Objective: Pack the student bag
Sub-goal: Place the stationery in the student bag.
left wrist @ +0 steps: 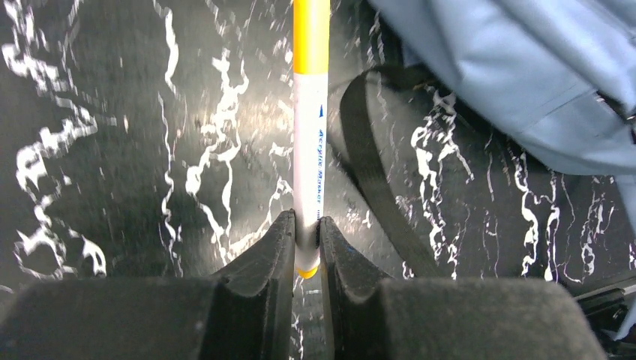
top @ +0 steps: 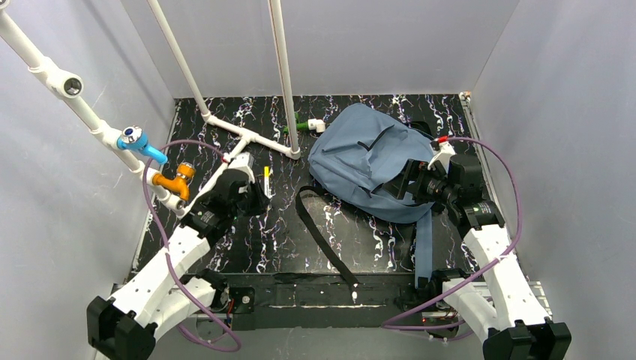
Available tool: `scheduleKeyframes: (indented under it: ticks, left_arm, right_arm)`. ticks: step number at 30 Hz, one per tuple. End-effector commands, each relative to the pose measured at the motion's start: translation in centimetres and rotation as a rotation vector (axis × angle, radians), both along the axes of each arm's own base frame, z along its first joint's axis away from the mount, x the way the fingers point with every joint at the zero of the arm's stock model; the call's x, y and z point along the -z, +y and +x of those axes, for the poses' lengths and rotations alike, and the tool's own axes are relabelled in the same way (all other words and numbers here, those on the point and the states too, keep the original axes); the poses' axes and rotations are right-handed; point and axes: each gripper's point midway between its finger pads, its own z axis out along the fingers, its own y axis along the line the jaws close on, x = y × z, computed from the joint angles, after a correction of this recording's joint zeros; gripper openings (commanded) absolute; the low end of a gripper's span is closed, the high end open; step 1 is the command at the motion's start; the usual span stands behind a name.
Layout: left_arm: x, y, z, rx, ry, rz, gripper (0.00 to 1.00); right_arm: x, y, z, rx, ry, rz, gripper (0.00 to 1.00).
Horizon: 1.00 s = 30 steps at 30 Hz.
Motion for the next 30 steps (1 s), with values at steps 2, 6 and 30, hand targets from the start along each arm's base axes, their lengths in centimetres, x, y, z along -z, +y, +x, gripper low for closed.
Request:
scheduleKeyframes:
  ticks: [2,6,30]
  left_arm:
    - [-4.0,-2.3,1.3,0.228,-0.109,0.041,0.00]
    - [-5.6,-8.6,-1.6,0.559,-0.147,-0.232,0.00]
    - [-5.8,-18.8,-7.9,0.936,-0.104,-0.325,0.00]
  right_arm:
    - [-2.5,0.4,0.2,-0.023,-0.073,0.013,0.98]
    - [-3.2,1.5,-0.5,-0.083,-0.071,0.062,0.98]
    - [-2.5,11.2,-7.1,-0.390,0.117,0.413,0.78]
